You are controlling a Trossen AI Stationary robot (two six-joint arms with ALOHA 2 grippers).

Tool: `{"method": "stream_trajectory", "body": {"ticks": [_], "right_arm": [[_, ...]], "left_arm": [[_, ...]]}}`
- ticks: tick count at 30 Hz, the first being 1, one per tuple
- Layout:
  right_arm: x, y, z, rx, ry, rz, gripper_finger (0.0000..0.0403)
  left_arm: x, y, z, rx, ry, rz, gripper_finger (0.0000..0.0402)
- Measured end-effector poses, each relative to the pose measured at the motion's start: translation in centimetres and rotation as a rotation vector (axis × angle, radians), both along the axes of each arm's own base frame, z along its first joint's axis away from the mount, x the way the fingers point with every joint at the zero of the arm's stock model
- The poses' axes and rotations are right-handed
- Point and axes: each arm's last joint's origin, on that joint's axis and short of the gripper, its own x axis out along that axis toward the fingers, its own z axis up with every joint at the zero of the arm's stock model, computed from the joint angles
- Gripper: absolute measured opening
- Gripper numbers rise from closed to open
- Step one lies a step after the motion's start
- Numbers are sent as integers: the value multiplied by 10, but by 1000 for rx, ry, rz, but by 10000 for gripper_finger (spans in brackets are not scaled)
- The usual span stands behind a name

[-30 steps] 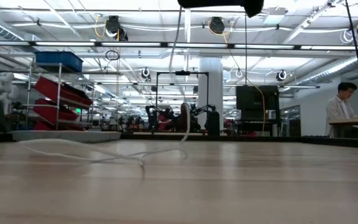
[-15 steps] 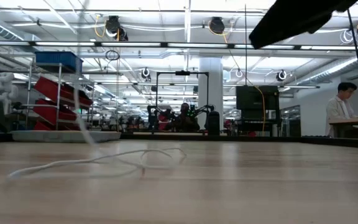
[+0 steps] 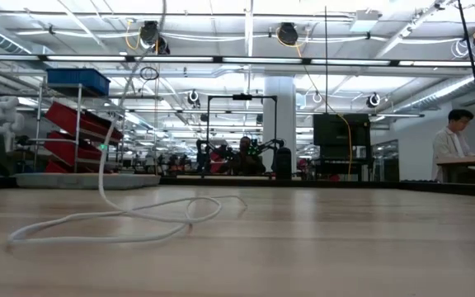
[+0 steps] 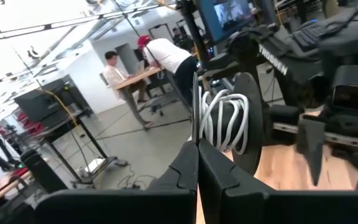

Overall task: Coil cords
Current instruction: Uncoil the white wire from the spool

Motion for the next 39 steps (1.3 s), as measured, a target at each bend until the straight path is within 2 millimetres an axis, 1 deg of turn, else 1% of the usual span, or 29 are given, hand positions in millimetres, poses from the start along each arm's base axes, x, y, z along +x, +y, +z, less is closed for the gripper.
{"method": "stream_trajectory", "body": {"ticks": [3,6,9,12,15,22,26,31,35,39], "right_arm": [[9,-10,3,-50,-46,24,181],[19,-23,7,-26,-93,81,199],[28,-36,9,21,-124,114,206],[34,-46,8,29,-125,135,203],[36,-50,9,28,-129,152,187],[41,-59,7,42,-122,134,139],[43,-63,6,48,-112,124,123],[44,-65,7,49,-116,129,100],[46,-69,7,58,-128,176,65],[49,-73,8,68,-131,175,15]], "left_arm": [[0,0,0,-10,-7,-8,1],[0,0,0,-10,-7,-9,1],[0,0,0,-8,-6,-10,1],[0,0,0,-9,-6,-9,1],[0,0,-1,-8,-5,-9,1],[0,0,-1,-8,-5,-10,1],[0,0,-1,-7,-5,-10,1],[0,0,-1,-6,-4,-10,1],[0,0,-1,-4,-3,-10,2],[0,0,-1,-5,-4,-9,2]]}}
